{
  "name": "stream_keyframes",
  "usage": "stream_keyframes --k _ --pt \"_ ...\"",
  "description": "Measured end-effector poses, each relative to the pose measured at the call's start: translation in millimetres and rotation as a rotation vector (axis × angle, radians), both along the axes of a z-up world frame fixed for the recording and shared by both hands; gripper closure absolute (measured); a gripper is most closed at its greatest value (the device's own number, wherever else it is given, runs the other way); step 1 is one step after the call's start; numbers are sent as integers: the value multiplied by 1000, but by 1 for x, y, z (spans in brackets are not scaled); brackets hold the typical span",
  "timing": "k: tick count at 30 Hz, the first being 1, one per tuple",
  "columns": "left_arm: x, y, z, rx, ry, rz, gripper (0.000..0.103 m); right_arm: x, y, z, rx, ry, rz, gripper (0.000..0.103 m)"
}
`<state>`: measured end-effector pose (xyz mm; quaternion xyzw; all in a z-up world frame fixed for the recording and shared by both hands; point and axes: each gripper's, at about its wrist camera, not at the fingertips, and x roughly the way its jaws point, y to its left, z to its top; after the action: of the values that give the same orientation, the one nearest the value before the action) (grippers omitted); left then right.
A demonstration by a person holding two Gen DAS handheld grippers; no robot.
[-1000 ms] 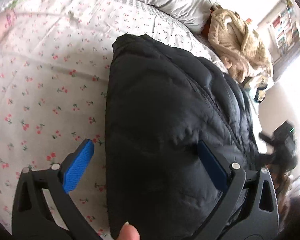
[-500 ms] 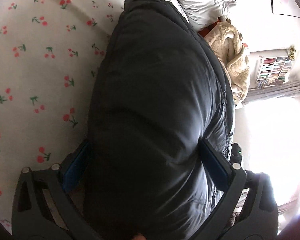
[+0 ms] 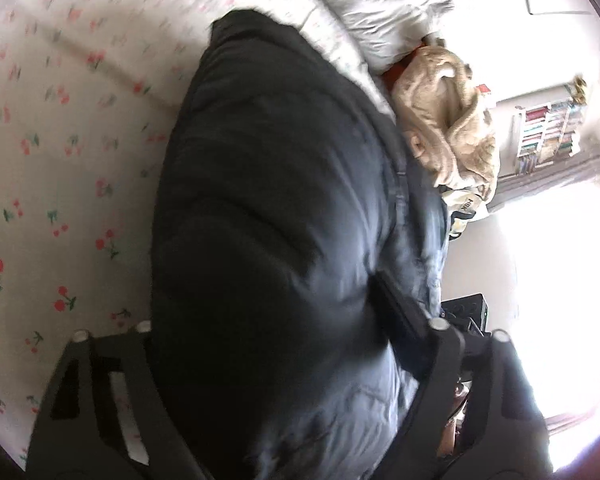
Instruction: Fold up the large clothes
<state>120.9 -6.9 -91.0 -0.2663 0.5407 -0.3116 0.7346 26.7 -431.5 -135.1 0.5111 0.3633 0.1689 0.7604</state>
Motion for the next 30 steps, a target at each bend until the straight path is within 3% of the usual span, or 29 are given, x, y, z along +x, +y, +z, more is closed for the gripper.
stream_keyframes --k 4,11,13,16,19,20,21,22,23,24,27,30 --pt "-13 -13 36 -46 -93 -22 36 -6 -10 21 27 -79 -29 77" --pt "-28 -65 102 -153 -234 -117 37 -38 -43 85 17 -303 -106 78" --pt "-30 -83 119 -191 -252 -144 37 -48 -58 92 20 -312 -129 78" --pt "-23 -96 128 -163 -268 -167 37 -61 -76 75 94 -251 -154 78" --pt "-11 -84 107 -74 -241 -152 36 -55 -69 46 87 -85 -110 74" --pt "-4 -79 96 -25 -220 -143 33 -49 -62 37 54 -1 -67 66" --pt "3 -73 83 38 -195 -135 30 -42 -62 31 32 61 -29 46" --pt "12 -64 65 127 -157 -122 26 -41 -59 21 11 118 7 36" --pt "19 -54 47 197 -116 -108 24 -38 -56 14 -14 166 28 27" --pt "25 -40 26 229 -64 -86 23 -38 -56 12 -25 176 31 27" --pt "33 -5 -8 137 29 -5 18 -43 -67 10 -61 186 -18 16" --pt "42 4 -13 88 57 -23 17 -48 -77 -4 -37 210 -64 16"
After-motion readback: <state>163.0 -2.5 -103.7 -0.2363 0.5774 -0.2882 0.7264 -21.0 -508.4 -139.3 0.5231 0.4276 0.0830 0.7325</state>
